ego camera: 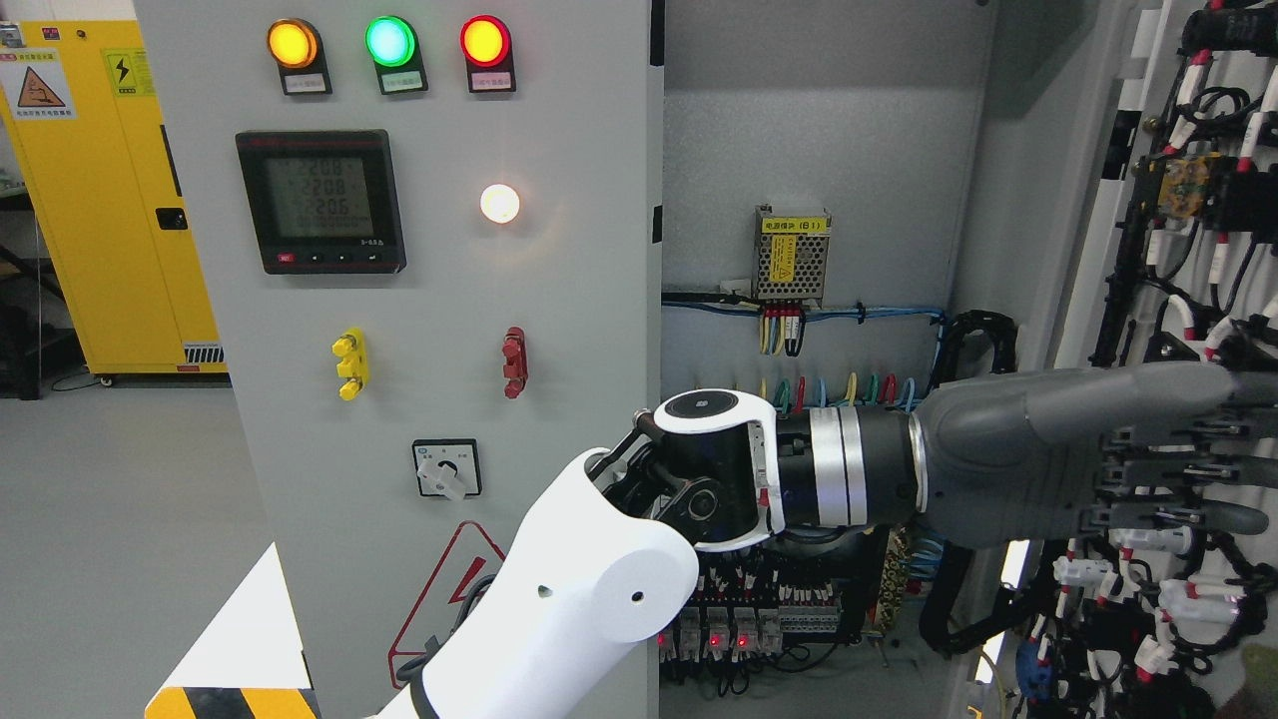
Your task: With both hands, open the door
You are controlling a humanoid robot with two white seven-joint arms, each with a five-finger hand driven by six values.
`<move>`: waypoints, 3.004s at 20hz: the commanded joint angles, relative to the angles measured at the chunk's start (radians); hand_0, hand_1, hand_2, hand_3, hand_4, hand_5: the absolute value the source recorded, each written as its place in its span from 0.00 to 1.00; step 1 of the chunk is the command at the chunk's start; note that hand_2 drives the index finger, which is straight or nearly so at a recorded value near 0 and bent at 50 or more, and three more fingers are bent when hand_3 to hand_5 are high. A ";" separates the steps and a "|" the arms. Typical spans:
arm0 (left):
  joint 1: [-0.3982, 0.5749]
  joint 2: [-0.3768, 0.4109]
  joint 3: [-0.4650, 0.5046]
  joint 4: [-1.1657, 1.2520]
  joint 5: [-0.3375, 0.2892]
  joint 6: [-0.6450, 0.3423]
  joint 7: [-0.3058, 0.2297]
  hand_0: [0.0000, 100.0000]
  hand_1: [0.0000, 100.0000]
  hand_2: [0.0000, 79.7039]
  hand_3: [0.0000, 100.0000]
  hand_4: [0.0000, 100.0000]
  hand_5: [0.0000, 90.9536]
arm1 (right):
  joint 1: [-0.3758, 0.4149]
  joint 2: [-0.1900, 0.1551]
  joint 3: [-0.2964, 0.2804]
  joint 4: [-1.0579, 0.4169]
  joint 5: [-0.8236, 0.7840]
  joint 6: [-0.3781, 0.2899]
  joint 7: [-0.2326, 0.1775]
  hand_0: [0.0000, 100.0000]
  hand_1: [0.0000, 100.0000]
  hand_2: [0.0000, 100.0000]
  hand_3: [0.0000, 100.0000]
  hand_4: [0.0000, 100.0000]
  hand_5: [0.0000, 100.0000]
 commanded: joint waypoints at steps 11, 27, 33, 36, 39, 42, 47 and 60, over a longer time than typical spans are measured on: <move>0.341 0.286 0.112 -0.412 -0.224 0.009 0.156 0.12 0.56 0.00 0.00 0.00 0.00 | 0.017 0.000 0.000 0.000 0.000 0.000 0.000 0.00 0.50 0.04 0.00 0.00 0.00; 1.257 0.316 0.192 -0.511 -0.619 -0.067 0.325 0.12 0.56 0.00 0.00 0.00 0.00 | 0.017 0.000 0.000 0.002 0.000 0.000 0.000 0.00 0.50 0.04 0.00 0.00 0.00; 1.615 0.347 0.356 -0.320 -0.654 -0.182 0.328 0.12 0.56 0.00 0.00 0.00 0.00 | 0.017 0.000 0.000 0.002 0.000 0.000 0.000 0.00 0.50 0.04 0.00 0.00 0.00; 1.629 0.347 0.477 -0.067 -0.654 -0.325 0.328 0.12 0.56 0.00 0.00 0.00 0.00 | 0.017 0.000 0.000 0.002 0.000 0.000 0.000 0.00 0.50 0.04 0.00 0.00 0.00; 1.616 0.349 0.534 0.133 -0.653 -0.371 0.327 0.12 0.56 0.00 0.00 0.00 0.00 | 0.018 -0.005 0.000 0.003 0.000 0.000 0.000 0.00 0.50 0.04 0.00 0.00 0.00; 1.571 0.336 0.545 0.351 -0.654 -0.446 0.327 0.12 0.56 0.00 0.00 0.00 0.00 | 0.018 -0.005 0.000 0.003 0.000 0.000 0.000 0.00 0.50 0.04 0.00 0.00 0.00; 1.298 0.291 0.545 0.997 -0.654 -0.505 0.327 0.12 0.56 0.00 0.00 0.00 0.00 | 0.018 -0.005 0.001 0.003 0.000 0.000 0.000 0.00 0.50 0.04 0.00 0.00 0.00; 1.339 0.223 0.454 1.221 -0.820 -0.575 0.318 0.12 0.56 0.00 0.00 0.00 0.00 | 0.018 -0.005 0.001 0.002 0.000 0.000 0.000 0.00 0.50 0.04 0.00 0.00 0.00</move>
